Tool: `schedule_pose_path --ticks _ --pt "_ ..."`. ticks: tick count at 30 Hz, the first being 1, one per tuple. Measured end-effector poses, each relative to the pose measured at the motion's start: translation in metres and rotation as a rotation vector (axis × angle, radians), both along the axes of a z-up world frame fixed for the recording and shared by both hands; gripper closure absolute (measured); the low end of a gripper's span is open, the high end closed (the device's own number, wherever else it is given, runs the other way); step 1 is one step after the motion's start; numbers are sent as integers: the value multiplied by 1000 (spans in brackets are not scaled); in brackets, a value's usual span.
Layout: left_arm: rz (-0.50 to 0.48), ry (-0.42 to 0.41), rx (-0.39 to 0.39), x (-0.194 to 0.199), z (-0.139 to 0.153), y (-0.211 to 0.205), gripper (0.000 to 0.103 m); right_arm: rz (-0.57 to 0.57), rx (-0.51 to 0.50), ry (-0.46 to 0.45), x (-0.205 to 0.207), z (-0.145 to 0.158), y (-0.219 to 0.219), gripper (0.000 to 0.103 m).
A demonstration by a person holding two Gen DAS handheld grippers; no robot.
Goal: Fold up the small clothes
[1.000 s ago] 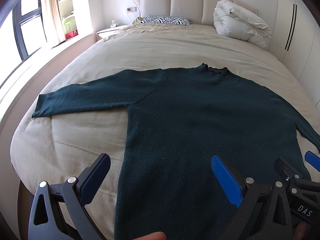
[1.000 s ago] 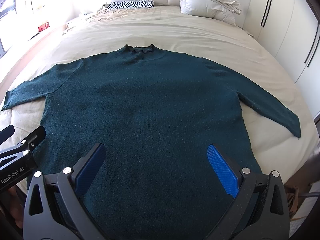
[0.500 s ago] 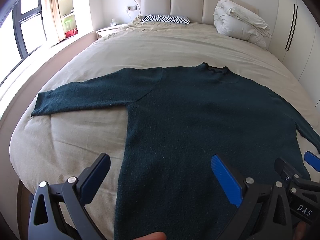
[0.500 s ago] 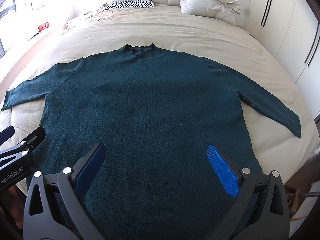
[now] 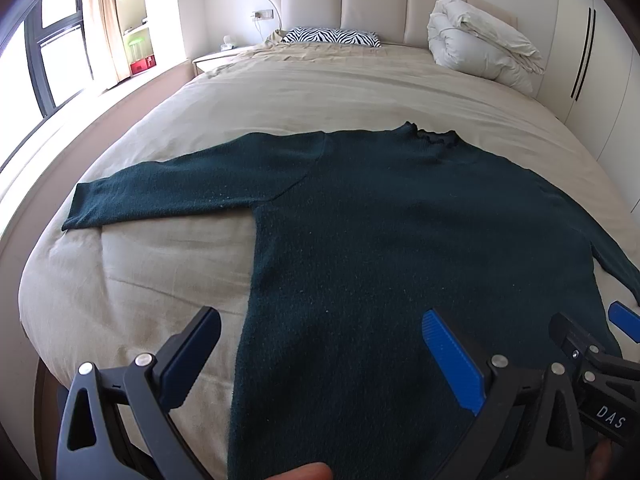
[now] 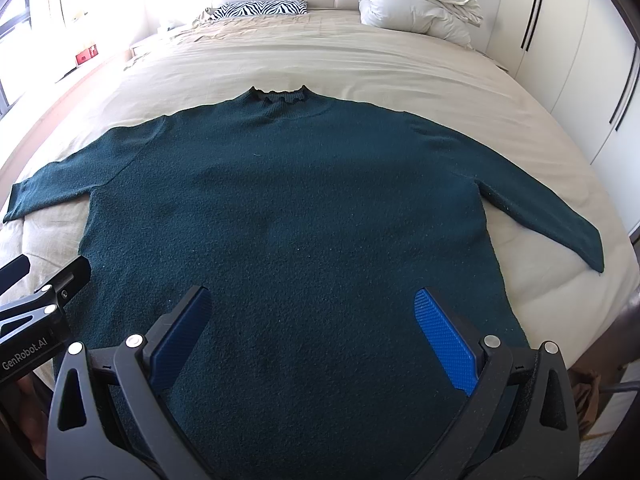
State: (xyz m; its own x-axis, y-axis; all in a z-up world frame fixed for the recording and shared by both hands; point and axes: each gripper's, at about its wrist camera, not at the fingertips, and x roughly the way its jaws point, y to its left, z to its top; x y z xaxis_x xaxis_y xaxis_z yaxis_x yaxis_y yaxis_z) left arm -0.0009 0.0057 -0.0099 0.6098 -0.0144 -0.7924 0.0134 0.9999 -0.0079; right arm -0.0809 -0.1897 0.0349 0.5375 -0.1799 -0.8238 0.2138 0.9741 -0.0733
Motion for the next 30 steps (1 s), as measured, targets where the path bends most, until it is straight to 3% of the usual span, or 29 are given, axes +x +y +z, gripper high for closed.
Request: schedule_pose_path --ticks 30 --pt "4 8 -5 -1 -5 3 0 -4 6 5 2 -3 1 0"
